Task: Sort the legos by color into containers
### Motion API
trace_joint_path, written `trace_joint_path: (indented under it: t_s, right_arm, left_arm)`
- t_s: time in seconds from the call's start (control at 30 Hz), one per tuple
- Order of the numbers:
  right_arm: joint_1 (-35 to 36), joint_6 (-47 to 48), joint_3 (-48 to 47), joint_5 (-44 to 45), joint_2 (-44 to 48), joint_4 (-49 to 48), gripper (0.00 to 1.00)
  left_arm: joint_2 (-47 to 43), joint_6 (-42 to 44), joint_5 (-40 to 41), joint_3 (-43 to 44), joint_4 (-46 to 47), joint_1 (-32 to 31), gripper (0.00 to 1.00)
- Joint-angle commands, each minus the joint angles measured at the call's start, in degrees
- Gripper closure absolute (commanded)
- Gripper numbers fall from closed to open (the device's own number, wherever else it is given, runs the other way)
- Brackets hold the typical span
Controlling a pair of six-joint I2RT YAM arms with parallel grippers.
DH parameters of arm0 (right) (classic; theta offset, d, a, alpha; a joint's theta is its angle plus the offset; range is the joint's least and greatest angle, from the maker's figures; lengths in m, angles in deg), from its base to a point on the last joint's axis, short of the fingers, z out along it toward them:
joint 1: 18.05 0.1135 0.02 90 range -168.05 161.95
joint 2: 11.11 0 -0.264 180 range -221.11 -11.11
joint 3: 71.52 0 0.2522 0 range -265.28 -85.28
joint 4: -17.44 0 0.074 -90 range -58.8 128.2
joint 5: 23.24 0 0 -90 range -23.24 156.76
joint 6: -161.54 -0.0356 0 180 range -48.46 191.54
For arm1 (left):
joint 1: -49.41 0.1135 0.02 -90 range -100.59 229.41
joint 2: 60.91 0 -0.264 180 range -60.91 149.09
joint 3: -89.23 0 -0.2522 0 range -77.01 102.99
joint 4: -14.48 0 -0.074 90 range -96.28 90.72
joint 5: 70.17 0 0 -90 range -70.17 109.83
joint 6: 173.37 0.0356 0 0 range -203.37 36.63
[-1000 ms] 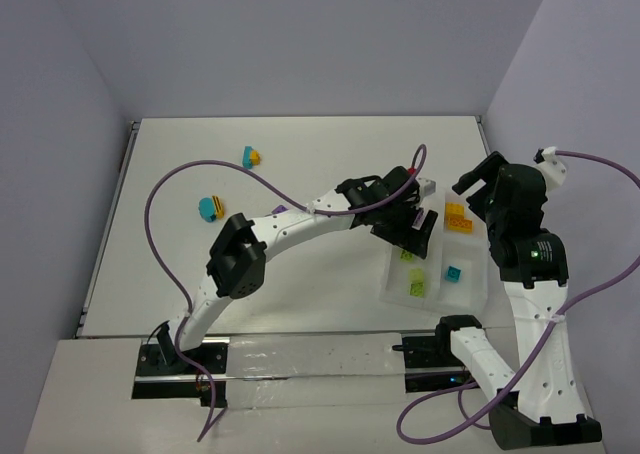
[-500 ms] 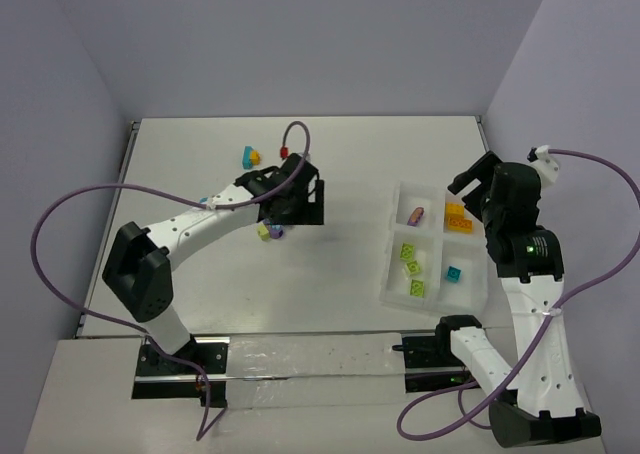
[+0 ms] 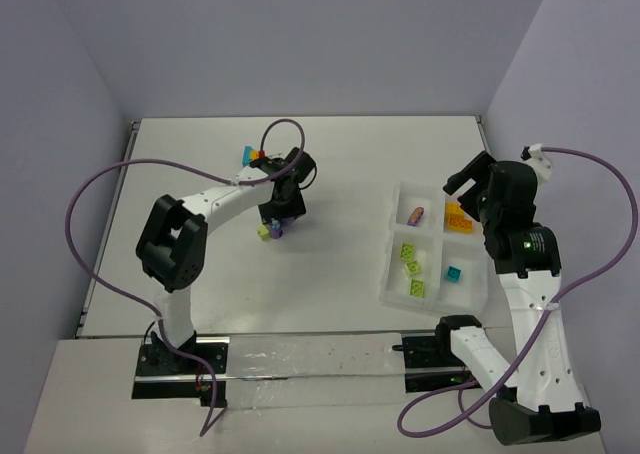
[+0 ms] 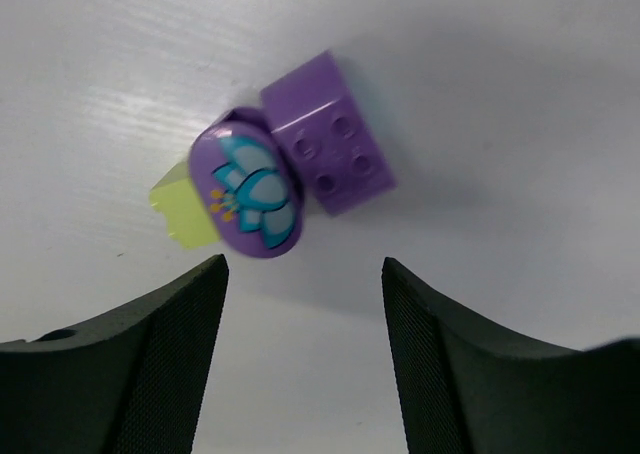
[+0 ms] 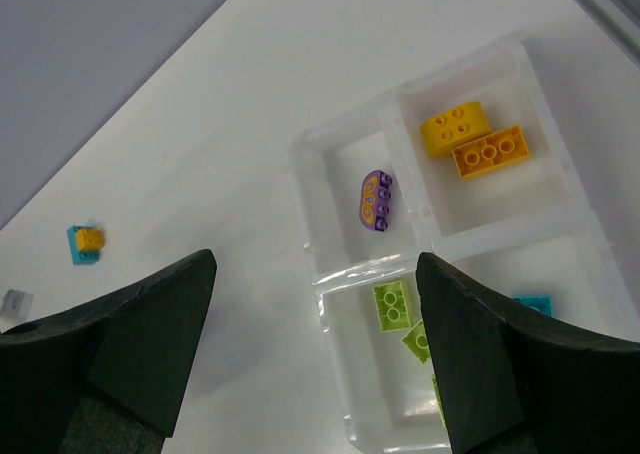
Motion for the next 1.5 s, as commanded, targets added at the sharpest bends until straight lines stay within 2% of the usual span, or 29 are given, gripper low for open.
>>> trace_joint_path:
  t_s: [0.0, 0.23, 0.47, 0.63, 0.77, 0.83, 1.0, 1.13, 1.2, 1.27, 1.47]
  right_arm:
    - [-0.2, 0.7, -0.6, -0.8, -1.0, -1.4, 0.12]
    - [-0.2, 1.6, -1.0, -1.2, -2.5, -0.7, 0.12]
    - [-0.2, 1.8, -0.9, -1.7, -3.2, -0.8, 0.12]
    - [-0.3, 1.8, -0.7, -2.2, -3.3, -0.9, 0.12]
    - [-0.3, 1.8, -0.8, -2.4, -3.4, -0.9, 0.12]
    - [-0.2, 1.8, -0.9, -2.4, -3.5, -0.9, 0.12]
    - [-0.2, 1.8, -0.8, -2.8, -3.7, -1.1, 0.12]
    - [-0.2, 1.8, -0.8, -3.0, -3.7, -1.2, 0.12]
    - [-0.2, 1.8, -0.8, -2.9, -3.7, -1.2, 0.12]
    - [-0.2, 1.7, -0.6, -2.9, -3.6, -1.2, 0.12]
    - [-0.2, 1.5, -0.5, -3.2, -3.3, -1.1, 0.12]
  left_arm:
    - [4.6, -6.1, 2.4, 8.1, -0.8, 0.9, 0.34]
    - [7.9, -7.8, 4.0, 11.4, -0.8, 1.5, 0.38]
    - [8.4, -7.2, 3.4, 9.6, 0.9, 1.8, 0.36]
    - [9.6, -7.0, 3.6, 9.3, 2.3, 2.1, 0.44]
    - [9.7, -4.8, 4.4, 10.5, 3.2, 2.1, 0.58]
    - [10.2, -4.3, 4.4, 11.0, 2.9, 2.1, 0.59]
    - [10.7, -3.1, 3.5, 11.2, 3.4, 2.1, 0.57]
    - [11.0, -2.2, 1.7, 10.6, 4.3, 2.1, 0.39]
    - [10.8, -2.0, 1.2, 10.0, 4.9, 2.1, 0.35]
    - [10.5, -1.8, 0.9, 9.5, 5.4, 2.1, 0.35]
    - [11.3, -1.3, 0.9, 9.7, 5.5, 2.1, 0.45]
